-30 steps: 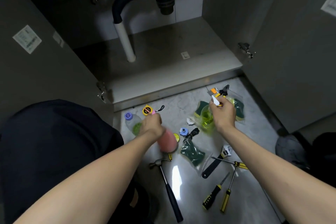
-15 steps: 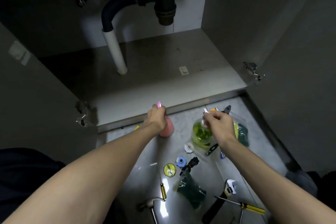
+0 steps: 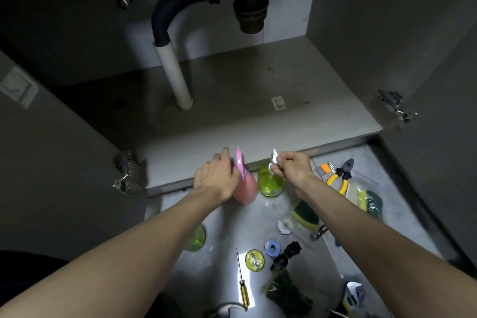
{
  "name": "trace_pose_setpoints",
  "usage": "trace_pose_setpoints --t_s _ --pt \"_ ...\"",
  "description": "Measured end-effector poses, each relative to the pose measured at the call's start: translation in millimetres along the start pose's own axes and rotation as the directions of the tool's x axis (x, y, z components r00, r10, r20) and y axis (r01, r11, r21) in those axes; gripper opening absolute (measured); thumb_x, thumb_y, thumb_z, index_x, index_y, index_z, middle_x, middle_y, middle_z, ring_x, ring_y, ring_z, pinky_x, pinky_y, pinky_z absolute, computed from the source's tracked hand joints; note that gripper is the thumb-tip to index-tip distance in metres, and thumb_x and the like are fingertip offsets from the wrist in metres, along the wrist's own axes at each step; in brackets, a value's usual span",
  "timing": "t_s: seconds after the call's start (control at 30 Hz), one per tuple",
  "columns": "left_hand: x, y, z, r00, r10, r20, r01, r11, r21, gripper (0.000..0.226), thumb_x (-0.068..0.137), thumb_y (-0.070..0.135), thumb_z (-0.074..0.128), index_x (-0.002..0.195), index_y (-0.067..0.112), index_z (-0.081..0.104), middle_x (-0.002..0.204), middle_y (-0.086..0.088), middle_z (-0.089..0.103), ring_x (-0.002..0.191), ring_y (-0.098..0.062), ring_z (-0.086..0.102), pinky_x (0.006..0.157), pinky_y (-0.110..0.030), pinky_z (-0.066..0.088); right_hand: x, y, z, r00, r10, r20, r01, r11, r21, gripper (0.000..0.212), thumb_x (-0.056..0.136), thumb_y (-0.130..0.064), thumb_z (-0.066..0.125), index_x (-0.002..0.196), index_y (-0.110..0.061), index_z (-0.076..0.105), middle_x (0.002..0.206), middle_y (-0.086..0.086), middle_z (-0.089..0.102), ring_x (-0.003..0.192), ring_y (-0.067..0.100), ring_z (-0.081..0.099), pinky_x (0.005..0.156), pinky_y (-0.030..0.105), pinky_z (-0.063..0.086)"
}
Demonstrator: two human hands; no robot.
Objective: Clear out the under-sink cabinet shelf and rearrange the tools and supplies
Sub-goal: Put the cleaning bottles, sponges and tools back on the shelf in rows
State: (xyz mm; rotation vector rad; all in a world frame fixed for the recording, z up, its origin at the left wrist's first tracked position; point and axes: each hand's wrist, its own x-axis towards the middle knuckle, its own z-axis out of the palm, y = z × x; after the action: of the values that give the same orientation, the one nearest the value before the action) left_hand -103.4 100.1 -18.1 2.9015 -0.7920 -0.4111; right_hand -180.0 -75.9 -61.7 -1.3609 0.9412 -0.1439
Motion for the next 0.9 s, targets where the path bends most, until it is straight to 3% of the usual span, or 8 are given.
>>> trace_pose_setpoints --t_s 0.2,0.27,0.43,0.53,0.63,0.77,0.83,0.9 --pt "-32.9 -62.4 -1.7 0.980 -0.157 0.123 0.138 0.979 0.153 0.043 0.098 0.044 0.040 0.133 0.018 0.045 0.135 -0.008 0.052 0.124 -0.030 0.049 0.092 -0.041 0.044 2.9 10.0 3.5 0.998 0.063 0.000 -0.063 0.998 0.025 0.017 0.099 0.008 0.052 0.108 0.011 0.066 0.074 0.012 0.058 0.059 0.012 0.056 0.050 0.009 0.047" --pt "-43.8 -74.9 5.0 0.950 -0.233 0.207 0.193 0.961 0.198 0.049 0.098 0.048 0.041 0.137 0.019 0.044 0.140 -0.008 0.047 0.129 -0.030 0.046 0.097 -0.042 0.043 3.2 10.4 5.1 0.998 0.066 -0.007 -0.066 0.997 0.040 0.019 0.100 0.005 0.053 0.113 0.011 0.065 0.085 0.016 0.062 0.064 0.015 0.058 0.052 0.011 0.051" --pt "-61.2 -90.2 27.2 0.842 -0.391 0.372 0.341 0.920 0.194 0.056 0.094 0.047 0.050 0.140 0.017 0.039 0.144 -0.010 0.041 0.130 -0.031 0.046 0.102 -0.040 0.044 -3.8 15.5 4.2 0.995 -0.069 -0.065 0.061 0.991 -0.118 0.033 0.095 -0.010 0.067 0.127 -0.003 0.061 0.114 0.009 0.068 0.103 0.021 0.065 0.099 0.032 0.051" --pt "-58.2 -86.8 27.0 0.861 -0.355 0.365 0.297 0.932 0.205 0.051 0.094 0.049 0.053 0.132 0.016 0.050 0.136 -0.011 0.050 0.124 -0.029 0.049 0.097 -0.033 0.044 -18.5 20.3 -7.0 0.981 -0.108 -0.159 0.074 0.975 -0.207 0.025 0.095 -0.019 0.064 0.120 -0.017 0.064 0.114 0.002 0.070 0.106 0.024 0.065 0.101 0.040 0.050" --pt "-53.0 -69.8 25.2 0.883 -0.294 0.366 0.239 0.953 0.188 0.038 0.089 0.053 0.060 0.106 0.019 0.057 0.120 -0.008 0.061 0.106 -0.026 0.057 0.079 -0.029 0.044 -39.3 32.0 -19.2 0.975 -0.137 -0.173 0.085 0.957 -0.278 0.014 0.097 -0.019 0.058 0.106 -0.025 0.068 0.108 0.000 0.071 0.101 0.024 0.066 0.090 0.037 0.054" --pt "-55.5 -30.9 29.2 0.905 -0.211 0.370 0.211 0.977 0.042 0.032 0.082 0.050 0.069 0.084 0.019 0.058 0.097 -0.005 0.060 0.090 -0.025 0.058 0.065 -0.026 0.040 -69.9 65.5 -28.7 1.000 -0.017 0.016 0.022 0.917 -0.398 0.021 0.097 -0.010 0.053 0.101 -0.024 0.069 0.095 0.004 0.073 0.084 0.023 0.068 0.079 0.044 0.060" --pt "-58.2 -12.5 33.4 0.915 -0.156 0.372 0.182 0.983 -0.036 0.038 0.081 0.050 0.070 0.101 0.018 0.066 0.104 -0.005 0.064 0.092 -0.023 0.057 0.071 -0.027 0.043 -82.2 86.7 -32.7 0.983 0.046 0.176 0.061 0.827 -0.558 0.023 0.093 -0.013 0.059 0.112 -0.023 0.069 0.105 0.003 0.072 0.093 0.021 0.069 0.087 0.042 0.059" --pt "-61.2 -1.5 38.0 0.931 -0.097 0.351 0.145 0.983 -0.114 0.048 0.081 0.050 0.071 0.115 0.017 0.065 0.110 -0.003 0.065 0.099 -0.022 0.059 0.077 -0.027 0.046 -90.6 105.0 -34.2 0.950 0.045 0.308 0.192 0.693 -0.695 0.041 0.090 -0.022 0.070 0.129 -0.023 0.061 0.124 0.001 0.065 0.109 0.016 0.063 0.096 0.036 0.053"
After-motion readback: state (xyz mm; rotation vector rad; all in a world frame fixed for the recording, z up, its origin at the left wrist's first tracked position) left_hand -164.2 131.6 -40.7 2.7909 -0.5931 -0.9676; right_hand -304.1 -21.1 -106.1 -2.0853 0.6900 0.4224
